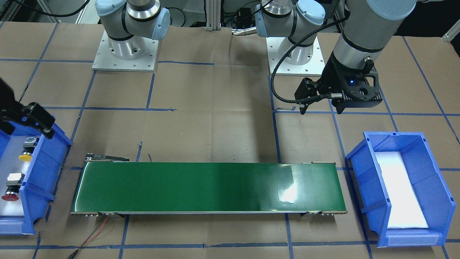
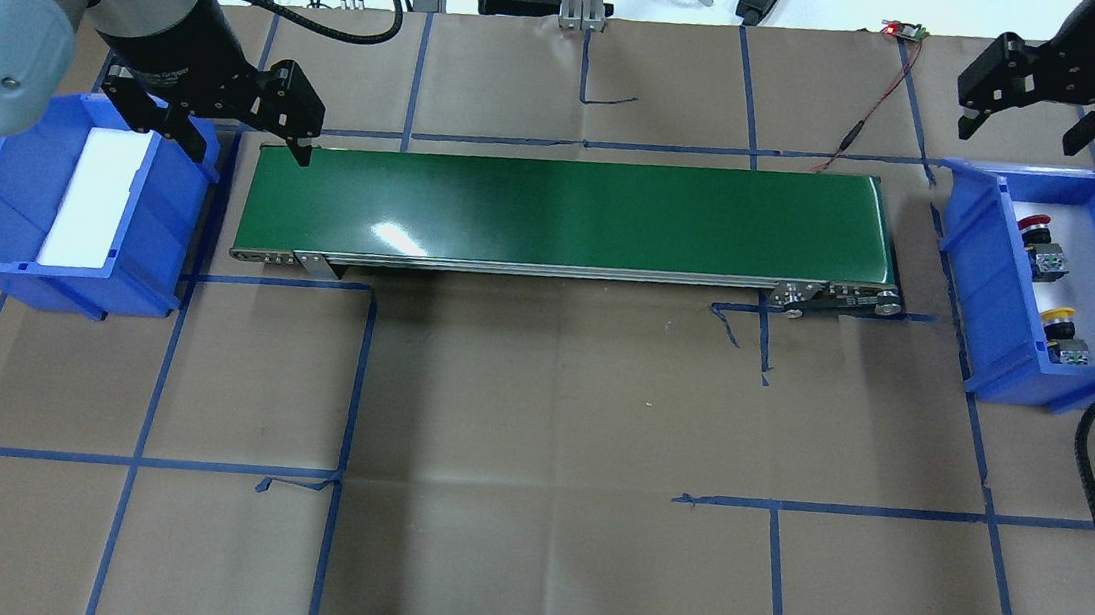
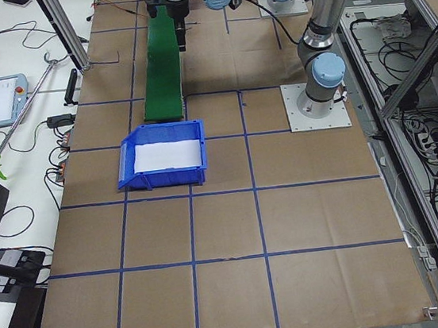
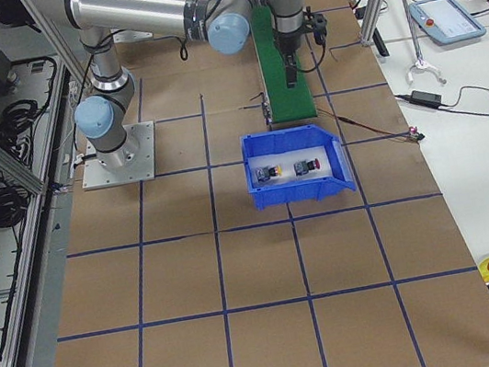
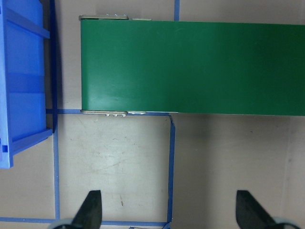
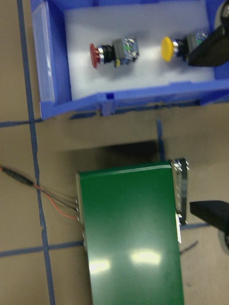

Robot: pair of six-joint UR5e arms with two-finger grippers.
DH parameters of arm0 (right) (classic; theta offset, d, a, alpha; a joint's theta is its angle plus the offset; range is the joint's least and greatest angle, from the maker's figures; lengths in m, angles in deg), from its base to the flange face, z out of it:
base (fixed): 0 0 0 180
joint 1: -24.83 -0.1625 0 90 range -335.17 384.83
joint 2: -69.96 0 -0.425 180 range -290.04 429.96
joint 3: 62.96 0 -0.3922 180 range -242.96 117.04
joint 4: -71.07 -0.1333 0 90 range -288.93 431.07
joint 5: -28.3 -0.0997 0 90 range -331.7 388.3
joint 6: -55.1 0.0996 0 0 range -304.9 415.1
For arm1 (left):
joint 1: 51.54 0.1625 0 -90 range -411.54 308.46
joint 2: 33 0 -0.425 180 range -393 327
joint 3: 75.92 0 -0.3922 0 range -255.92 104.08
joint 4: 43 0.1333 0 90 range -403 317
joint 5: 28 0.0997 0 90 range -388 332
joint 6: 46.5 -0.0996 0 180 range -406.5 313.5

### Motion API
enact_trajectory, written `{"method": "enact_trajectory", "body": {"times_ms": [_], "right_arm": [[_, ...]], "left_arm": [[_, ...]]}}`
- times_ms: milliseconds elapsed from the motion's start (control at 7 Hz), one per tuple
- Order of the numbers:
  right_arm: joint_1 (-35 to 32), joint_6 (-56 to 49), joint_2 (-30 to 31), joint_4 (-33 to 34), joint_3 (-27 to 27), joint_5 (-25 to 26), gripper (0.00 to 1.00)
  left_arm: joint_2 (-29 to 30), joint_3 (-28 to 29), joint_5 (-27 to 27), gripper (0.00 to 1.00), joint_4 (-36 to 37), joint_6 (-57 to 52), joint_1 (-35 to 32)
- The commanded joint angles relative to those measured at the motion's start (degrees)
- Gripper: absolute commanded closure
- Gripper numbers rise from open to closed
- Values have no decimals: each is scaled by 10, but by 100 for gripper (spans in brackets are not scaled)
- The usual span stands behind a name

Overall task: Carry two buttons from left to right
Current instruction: 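Release the red button and raise the right gripper back over the conveyor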

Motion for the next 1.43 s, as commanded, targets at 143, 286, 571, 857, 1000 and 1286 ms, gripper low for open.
{"method": "enact_trajectory", "body": {"times_ms": [143,286,571,857,1000,1286], "right_arm": [[-91,84,43,-34,1,6,1],[-110,90,42,-34,3,6,1],[-140,104,48,-32,35,7,1],[-149,104,84,-19,81,5,1],[-149,104,102,-8,85,4,1],[-149,104,103,-2,84,5,1]], "left_arm": [[0,0,0,0,0,0,1],[-1,0,1,0,0,0,1],[-1,0,1,0,0,0,1],[-1,0,1,0,0,0,1],[-1,0,1,0,0,0,1],[-1,0,1,0,0,0,1]]}}
